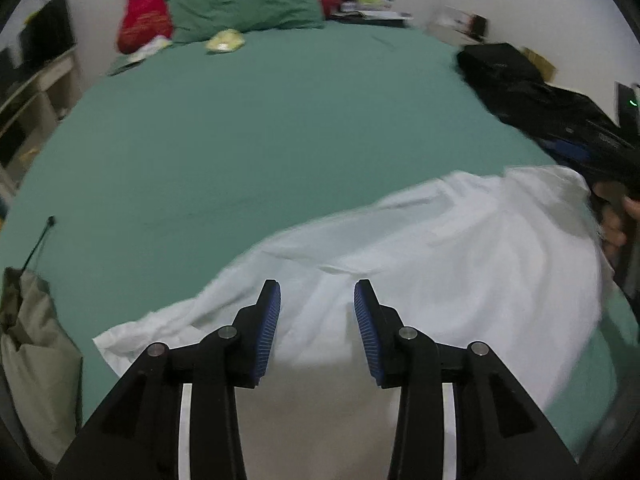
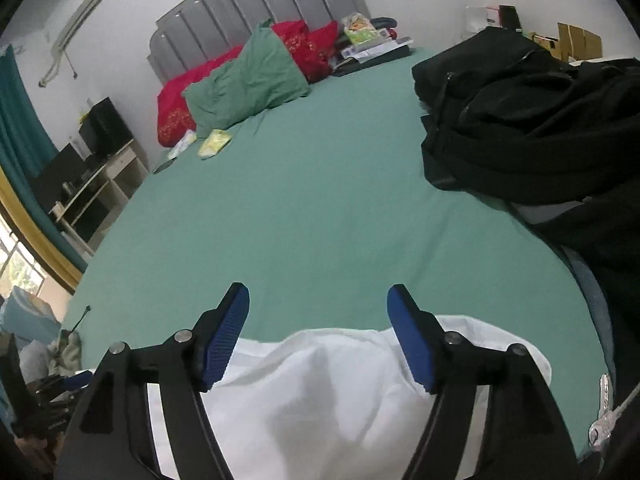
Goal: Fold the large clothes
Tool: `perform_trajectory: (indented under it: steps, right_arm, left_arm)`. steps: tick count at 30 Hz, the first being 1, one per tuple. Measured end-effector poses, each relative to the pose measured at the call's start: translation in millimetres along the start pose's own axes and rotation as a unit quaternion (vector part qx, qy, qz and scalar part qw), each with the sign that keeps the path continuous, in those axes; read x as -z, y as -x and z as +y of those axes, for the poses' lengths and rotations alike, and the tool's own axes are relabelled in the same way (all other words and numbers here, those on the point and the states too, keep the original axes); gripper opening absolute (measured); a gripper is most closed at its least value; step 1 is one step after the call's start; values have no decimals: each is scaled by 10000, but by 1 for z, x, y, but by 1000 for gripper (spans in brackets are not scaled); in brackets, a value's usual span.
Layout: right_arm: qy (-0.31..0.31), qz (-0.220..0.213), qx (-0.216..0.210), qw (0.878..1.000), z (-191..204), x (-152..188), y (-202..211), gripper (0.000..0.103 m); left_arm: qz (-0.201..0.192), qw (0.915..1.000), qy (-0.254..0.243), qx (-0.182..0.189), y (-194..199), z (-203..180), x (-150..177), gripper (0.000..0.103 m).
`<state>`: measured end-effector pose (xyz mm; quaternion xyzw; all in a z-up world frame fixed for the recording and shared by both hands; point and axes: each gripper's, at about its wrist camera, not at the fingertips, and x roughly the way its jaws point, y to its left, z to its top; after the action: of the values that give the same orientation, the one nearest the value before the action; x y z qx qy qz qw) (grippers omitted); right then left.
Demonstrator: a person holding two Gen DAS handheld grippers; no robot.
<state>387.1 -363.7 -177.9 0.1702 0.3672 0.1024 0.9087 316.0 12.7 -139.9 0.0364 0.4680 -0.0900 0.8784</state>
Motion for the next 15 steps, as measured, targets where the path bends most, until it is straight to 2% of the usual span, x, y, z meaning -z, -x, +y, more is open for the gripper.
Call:
perform_trajectory:
  steps: [2, 3, 5, 6, 8, 11, 15]
  right_arm:
    - [229, 97, 89, 9997, 7, 2, 0, 72]
    - [419, 143, 84, 9990, 12, 7, 1, 72]
    - [657, 240, 5, 9976, 19, 14, -2, 72]
    - [728, 311, -10, 9969, 21, 18, -4, 73]
    - [934, 527, -22, 9942, 26, 28, -12, 72]
    - [962, 727, 48, 9927, 24, 37, -23, 72]
    - [879, 838, 238, 9923, 11, 45, -30, 72]
  left_arm:
    - [326, 9990, -309, -8, -11, -2, 3, 42]
    - [578, 9972, -449, -130, -23, 0, 5, 42]
    - [961, 9935, -461, -393, -43, 8, 6, 42]
    - [992, 9935, -387, -403, -47, 11, 6, 42]
    - [915, 9946, -276, -405, -53, 18, 0, 42]
    - [695, 9931, -403, -854, -60, 20, -12, 42]
    - [245, 9888, -200, -1460, -64, 36, -35, 42]
